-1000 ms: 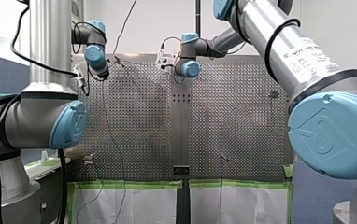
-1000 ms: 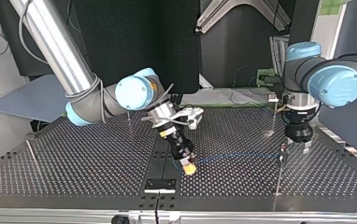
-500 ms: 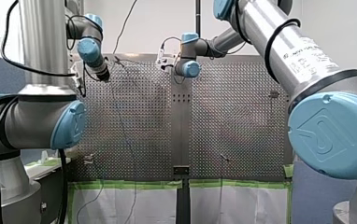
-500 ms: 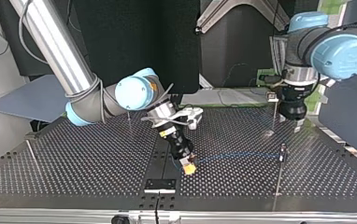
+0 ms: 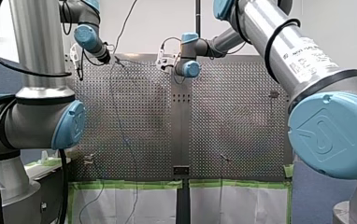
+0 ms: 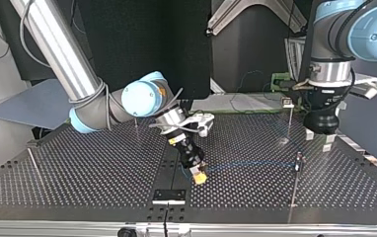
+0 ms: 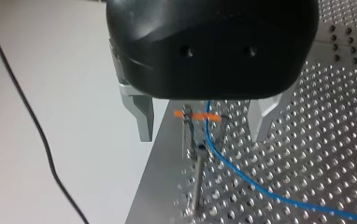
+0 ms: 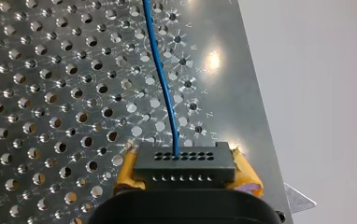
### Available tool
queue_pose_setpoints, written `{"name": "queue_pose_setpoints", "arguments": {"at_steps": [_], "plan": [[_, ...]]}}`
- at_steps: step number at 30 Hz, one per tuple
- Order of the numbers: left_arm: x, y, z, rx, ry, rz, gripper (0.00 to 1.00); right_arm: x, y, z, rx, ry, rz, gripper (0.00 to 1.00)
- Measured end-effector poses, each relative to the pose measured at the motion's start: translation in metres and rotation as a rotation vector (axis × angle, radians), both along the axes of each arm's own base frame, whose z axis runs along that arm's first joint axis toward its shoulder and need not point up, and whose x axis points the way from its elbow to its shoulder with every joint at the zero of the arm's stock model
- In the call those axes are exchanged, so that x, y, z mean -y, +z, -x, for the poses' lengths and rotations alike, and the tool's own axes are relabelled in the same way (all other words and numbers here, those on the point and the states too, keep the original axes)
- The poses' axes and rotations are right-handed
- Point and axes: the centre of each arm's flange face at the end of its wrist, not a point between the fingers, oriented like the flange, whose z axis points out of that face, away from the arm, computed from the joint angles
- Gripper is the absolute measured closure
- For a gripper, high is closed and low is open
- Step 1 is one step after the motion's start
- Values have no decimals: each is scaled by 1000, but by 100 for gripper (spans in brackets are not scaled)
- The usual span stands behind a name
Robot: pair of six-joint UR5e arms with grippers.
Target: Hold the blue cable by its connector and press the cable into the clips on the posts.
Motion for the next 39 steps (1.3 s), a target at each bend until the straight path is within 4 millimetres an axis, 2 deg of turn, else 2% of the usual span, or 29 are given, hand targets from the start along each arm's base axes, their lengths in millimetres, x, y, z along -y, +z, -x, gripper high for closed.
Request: {"name": "queue_pose_setpoints", "arguments": {"at_steps": [9, 17, 26, 32, 39], "plan": [[10, -7, -4, -25, -57, -64, 0, 0, -1, 0, -4, 0, -4, 98], [10, -2, -1, -14, -52, -121, 0, 0, -1, 0, -5, 0, -5, 98], [10, -10, -6, -36, -51, -147, 0, 0, -1, 0, -5, 0, -5, 98], [10, -1, 1, -13, -42, -153, 0, 0, -1, 1, -6, -1, -6, 98], [11, -9, -4, -34, -45, -160, 0, 0, -2, 1, -10, -1, -10, 98]]}}
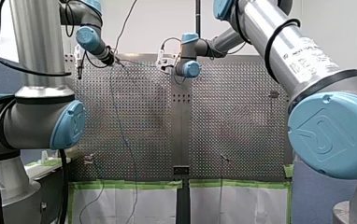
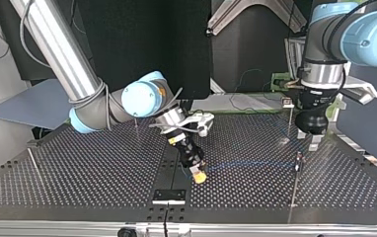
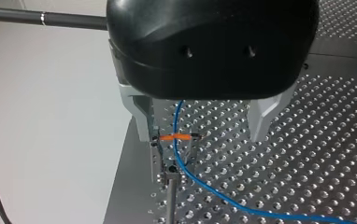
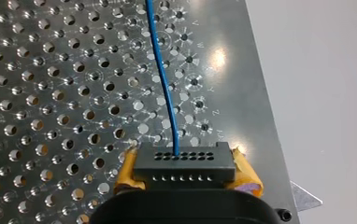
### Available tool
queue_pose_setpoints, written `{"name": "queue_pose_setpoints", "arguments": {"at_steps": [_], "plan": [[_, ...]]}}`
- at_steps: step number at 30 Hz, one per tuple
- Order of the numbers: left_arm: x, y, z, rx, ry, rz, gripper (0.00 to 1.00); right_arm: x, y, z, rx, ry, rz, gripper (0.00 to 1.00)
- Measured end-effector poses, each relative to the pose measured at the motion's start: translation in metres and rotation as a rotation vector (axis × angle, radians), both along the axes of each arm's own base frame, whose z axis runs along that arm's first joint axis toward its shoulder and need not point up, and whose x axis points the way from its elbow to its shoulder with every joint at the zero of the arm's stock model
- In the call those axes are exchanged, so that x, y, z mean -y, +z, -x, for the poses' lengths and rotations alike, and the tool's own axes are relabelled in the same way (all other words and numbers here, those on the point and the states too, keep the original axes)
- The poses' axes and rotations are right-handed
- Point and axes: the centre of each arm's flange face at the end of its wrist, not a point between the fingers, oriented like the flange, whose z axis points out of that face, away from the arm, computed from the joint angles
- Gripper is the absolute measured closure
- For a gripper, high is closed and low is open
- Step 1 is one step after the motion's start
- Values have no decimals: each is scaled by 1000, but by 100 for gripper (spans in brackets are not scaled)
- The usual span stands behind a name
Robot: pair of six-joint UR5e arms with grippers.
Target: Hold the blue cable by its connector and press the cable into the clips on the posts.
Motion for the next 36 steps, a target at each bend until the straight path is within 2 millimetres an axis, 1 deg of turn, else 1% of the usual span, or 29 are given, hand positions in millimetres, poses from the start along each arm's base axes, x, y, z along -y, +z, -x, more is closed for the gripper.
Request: {"name": "queue_pose_setpoints", "arguments": {"at_steps": [5, 11, 17, 27, 32, 36], "plan": [[0, 5, 4, 15, 3, 2, 0, 0, -1, 0, -4, 0, -2, 98], [1, -1, 0, -3, -1, -10, 0, 0, -1, 0, -5, 0, -2, 98], [9, 10, 4, 22, -39, -22, 0, 0, -1, 0, -6, 0, -3, 98], [35, 18, -16, 33, -140, -32, 0, 0, -1, 0, -5, -1, -2, 98], [41, 21, -31, 36, -144, -32, 0, 0, -1, 0, -5, -1, -2, 98], [45, 18, -44, 32, -131, -35, 0, 1, -1, 1, -6, -3, -3, 98]]}}
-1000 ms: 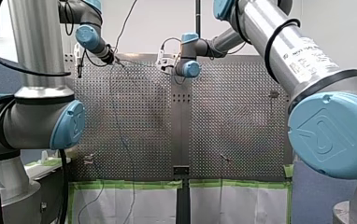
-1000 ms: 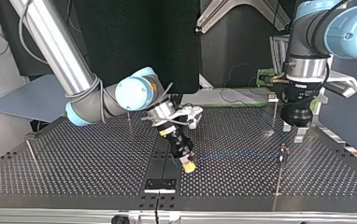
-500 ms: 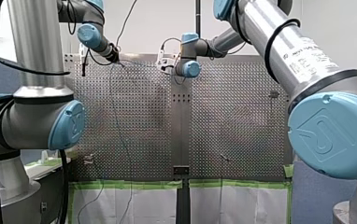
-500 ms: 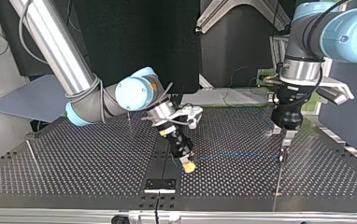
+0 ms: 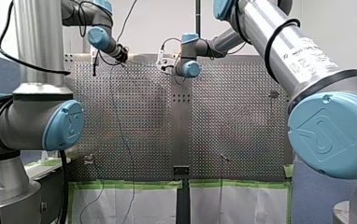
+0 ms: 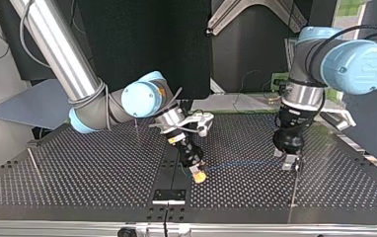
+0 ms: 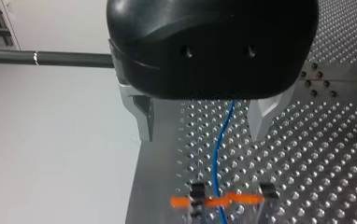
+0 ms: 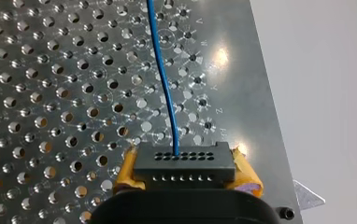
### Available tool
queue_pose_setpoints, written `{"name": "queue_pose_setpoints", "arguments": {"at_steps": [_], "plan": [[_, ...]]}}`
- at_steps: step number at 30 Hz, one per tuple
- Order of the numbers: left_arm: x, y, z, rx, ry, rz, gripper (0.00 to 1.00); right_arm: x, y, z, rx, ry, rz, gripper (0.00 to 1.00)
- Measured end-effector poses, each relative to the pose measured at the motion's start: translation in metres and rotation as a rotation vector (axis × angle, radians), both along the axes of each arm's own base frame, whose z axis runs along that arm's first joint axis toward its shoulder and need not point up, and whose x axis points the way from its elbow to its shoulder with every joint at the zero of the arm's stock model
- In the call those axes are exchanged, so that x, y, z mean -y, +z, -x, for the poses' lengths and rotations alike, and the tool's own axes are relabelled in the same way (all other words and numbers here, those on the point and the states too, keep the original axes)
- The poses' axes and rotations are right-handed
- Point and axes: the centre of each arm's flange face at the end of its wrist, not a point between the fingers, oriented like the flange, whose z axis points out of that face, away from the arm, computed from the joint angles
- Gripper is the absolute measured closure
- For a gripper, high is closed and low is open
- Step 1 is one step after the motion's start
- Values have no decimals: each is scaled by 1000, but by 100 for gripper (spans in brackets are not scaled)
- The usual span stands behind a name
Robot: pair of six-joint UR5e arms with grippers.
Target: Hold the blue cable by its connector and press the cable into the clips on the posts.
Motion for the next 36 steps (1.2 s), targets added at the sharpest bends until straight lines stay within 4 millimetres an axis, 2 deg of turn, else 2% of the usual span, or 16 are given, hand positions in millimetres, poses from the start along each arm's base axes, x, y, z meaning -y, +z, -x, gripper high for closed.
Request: {"name": "queue_pose_setpoints", "arguments": {"at_steps": [9, 21, 34, 35, 36], "plan": [[6, -10, -22, -9, 47, -15, 0, 2, 0, 2, 1, -3, 1, 98], [28, -5, -48, 32, 74, 12, 0, 3, 0, 2, 0, -5, 2, 98], [28, -3, -48, 38, 133, -9, 0, 4, 0, 3, -1, -4, 2, 98], [28, -3, -48, 38, 136, -12, 12, 4, 0, 3, -2, -4, 2, 98], [28, -3, -48, 39, 139, -18, 42, 4, 0, 3, -2, -4, 2, 98]]}}
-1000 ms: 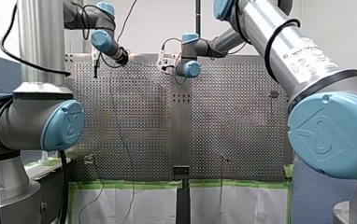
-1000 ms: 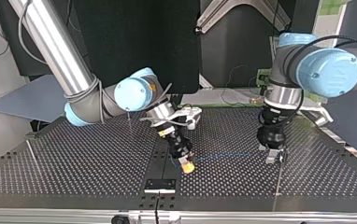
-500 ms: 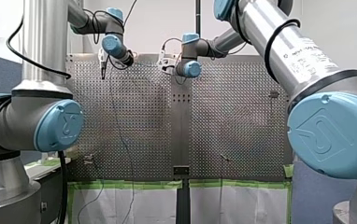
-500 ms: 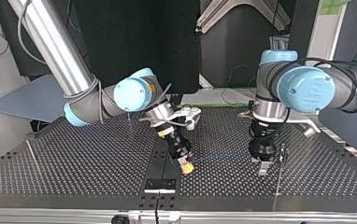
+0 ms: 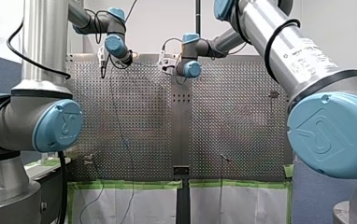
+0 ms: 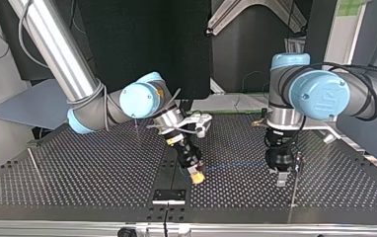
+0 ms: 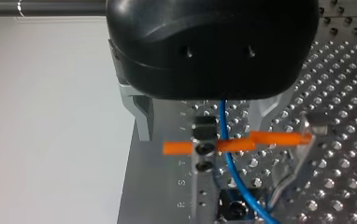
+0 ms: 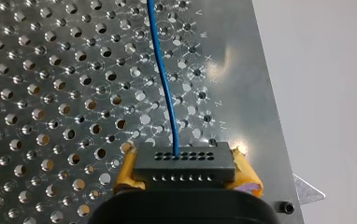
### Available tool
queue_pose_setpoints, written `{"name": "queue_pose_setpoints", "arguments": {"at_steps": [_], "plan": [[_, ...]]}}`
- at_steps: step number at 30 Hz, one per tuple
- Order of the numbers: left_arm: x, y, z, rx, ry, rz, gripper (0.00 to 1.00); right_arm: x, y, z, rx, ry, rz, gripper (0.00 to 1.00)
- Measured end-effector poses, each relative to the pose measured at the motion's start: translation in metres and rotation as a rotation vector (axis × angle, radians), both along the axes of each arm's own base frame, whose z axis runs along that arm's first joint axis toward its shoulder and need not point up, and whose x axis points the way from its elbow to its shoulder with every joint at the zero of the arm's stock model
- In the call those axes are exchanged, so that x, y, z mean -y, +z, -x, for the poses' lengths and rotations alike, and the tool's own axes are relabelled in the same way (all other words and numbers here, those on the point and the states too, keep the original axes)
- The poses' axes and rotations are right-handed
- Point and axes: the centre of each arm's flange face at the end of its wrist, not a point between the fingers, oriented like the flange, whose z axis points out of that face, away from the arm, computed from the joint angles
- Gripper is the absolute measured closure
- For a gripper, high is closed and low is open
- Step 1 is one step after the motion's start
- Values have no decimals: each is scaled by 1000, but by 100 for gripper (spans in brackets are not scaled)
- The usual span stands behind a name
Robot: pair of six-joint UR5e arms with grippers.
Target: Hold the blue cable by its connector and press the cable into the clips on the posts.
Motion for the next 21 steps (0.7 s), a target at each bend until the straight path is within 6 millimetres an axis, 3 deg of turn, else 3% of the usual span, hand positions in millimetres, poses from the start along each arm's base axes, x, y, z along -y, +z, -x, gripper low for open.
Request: {"name": "queue_pose_setpoints", "arguments": {"at_steps": [1, 2, 3, 5, 21], "plan": [[0, 0, 0, 0, 2, -4, 42, 0, 0, 0, 0, 0, 0, 98], [1, 0, 0, 1, 3, -9, 65, 0, 0, 0, 0, 0, 0, 98], [1, 0, 0, 2, 4, -14, 94, 0, 0, 0, -1, 0, -1, 98], [2, 0, 1, 5, 4, -21, 100, 0, 0, 0, -1, 0, -1, 98], [13, -19, 1, 55, -21, -34, 100, -1, -4, 1, -19, -4, -1, 98]]}}
